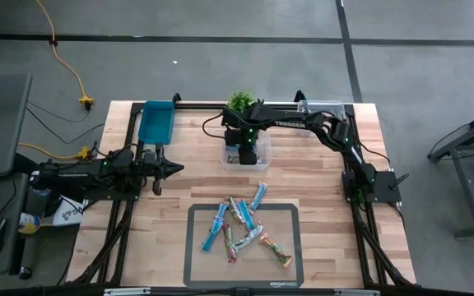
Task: Pick and place Granola Bars by type
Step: Put the blue granola bar in the left transparent bin
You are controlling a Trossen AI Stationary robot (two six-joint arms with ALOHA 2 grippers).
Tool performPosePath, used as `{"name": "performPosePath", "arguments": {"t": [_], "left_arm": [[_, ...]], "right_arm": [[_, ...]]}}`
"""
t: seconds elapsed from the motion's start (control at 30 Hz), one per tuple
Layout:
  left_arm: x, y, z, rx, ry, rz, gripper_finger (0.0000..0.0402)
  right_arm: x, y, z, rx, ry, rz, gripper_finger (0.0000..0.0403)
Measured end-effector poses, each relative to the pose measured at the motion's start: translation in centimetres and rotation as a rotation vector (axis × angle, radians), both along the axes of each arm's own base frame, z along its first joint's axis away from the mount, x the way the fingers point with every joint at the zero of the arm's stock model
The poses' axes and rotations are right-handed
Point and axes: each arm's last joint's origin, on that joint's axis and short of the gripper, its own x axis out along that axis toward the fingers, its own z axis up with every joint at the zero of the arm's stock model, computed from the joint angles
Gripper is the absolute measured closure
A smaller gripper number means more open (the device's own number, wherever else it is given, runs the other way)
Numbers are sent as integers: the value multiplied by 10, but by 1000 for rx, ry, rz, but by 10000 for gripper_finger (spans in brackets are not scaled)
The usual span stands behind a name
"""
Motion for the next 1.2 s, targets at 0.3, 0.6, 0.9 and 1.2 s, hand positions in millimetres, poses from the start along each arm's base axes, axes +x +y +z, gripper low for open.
{"name": "performPosePath", "arguments": {"t": [0.3, 0.6, 0.9, 1.2], "left_arm": [[0, 0, 0, 0, -1, 0, 400], [0, 0, 0, 0, -1, 0, 400], [0, 0, 0, 0, 0, 0, 400], [0, 0, 0, 0, 0, 0, 400]], "right_arm": [[-3, 18, 31, -5, -75, 12, 271], [5, 66, 72, 115, -296, 139, 272], [17, 140, 91, 106, -464, 411, 266], [15, 214, 93, -134, -520, 658, 246]]}}
